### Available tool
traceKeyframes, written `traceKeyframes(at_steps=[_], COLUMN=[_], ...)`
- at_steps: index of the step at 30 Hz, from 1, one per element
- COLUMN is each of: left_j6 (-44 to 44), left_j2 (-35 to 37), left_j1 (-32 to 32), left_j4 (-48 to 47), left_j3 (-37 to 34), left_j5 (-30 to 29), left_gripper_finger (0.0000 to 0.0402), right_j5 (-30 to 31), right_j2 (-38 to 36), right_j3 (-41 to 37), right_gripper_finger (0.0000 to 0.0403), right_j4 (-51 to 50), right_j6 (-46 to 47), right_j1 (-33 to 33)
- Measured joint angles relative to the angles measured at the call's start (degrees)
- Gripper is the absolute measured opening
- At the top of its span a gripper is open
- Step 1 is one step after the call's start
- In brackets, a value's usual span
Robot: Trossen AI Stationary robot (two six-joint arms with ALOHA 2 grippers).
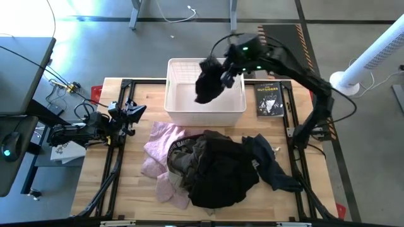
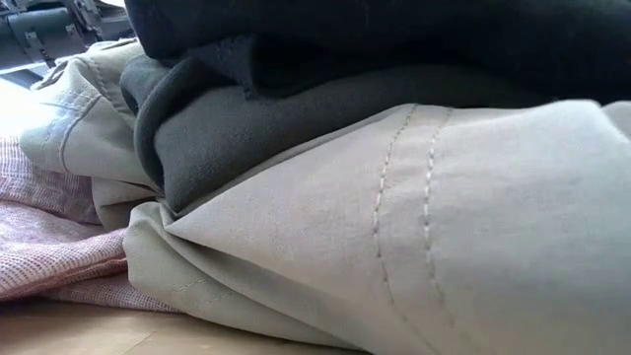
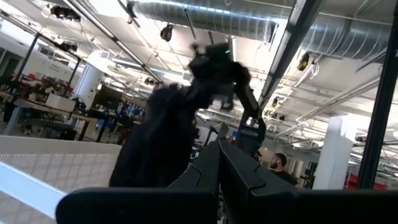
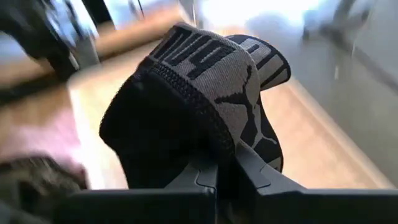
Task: Sort clothes
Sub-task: Put the black underwear into the white bin, then put the black shirt into the white bin
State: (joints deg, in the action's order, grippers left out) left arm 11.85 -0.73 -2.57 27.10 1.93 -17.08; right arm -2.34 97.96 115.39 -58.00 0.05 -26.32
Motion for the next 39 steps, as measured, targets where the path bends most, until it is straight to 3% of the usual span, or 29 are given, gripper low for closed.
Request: traceKeyframes(at_steps=[5,14,22,28,39], left_j6=[-1.0,-1.2,-1.2,-1.1,0.1], left_j2=[0.0,0.0,0.0,0.0,0.0], left_j1=[0.0,0.0,0.0,0.0,0.0], left_j4=[0.3,0.2,0.2,0.2,0.2], left_j3=[0.0,0.0,0.0,0.0,0.0], left_j5=[0.0,-0.2,-0.4,-0.4,0.3], left_gripper_finger=[0.0001,0.0001,0.0001,0.0001,0.0001], right_j5=[0.4,0.5,1.1,1.2,0.4], right_j2=[5.0,6.5,2.0,0.8,0.9], right_j3=[0.0,0.0,0.0,0.0,0.0], right_gripper_finger=[0.0016,0.0120,0.0129,0.0129,0.0129], right_j4=[-4.8,-4.5,-10.1,-16.2,-19.1], right_j6=[0.1,1.2,-0.6,-1.1,3.9], right_j1=[-0.5,-0.3,2.4,13.7,45.5])
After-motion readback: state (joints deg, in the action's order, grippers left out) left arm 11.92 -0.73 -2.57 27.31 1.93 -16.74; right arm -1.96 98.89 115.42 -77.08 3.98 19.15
